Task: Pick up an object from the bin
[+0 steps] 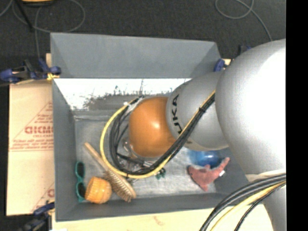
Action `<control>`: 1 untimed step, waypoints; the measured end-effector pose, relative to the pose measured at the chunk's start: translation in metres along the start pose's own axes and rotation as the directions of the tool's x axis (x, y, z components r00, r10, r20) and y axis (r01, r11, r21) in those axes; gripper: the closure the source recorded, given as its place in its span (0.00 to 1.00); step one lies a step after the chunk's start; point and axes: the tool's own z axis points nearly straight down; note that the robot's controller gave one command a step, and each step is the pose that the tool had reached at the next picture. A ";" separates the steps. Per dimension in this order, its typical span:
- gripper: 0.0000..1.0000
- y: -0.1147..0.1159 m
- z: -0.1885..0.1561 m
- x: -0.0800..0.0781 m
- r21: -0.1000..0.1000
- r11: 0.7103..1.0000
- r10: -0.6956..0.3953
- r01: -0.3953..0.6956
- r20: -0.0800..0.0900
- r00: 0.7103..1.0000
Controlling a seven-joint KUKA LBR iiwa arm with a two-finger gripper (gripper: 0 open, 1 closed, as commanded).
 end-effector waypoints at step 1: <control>1.00 -0.018 -0.102 0.024 -0.003 0.998 -0.070 0.070 -0.001 0.998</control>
Offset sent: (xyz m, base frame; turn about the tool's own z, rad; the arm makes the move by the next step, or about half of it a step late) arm 0.0000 0.0000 0.0000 0.0000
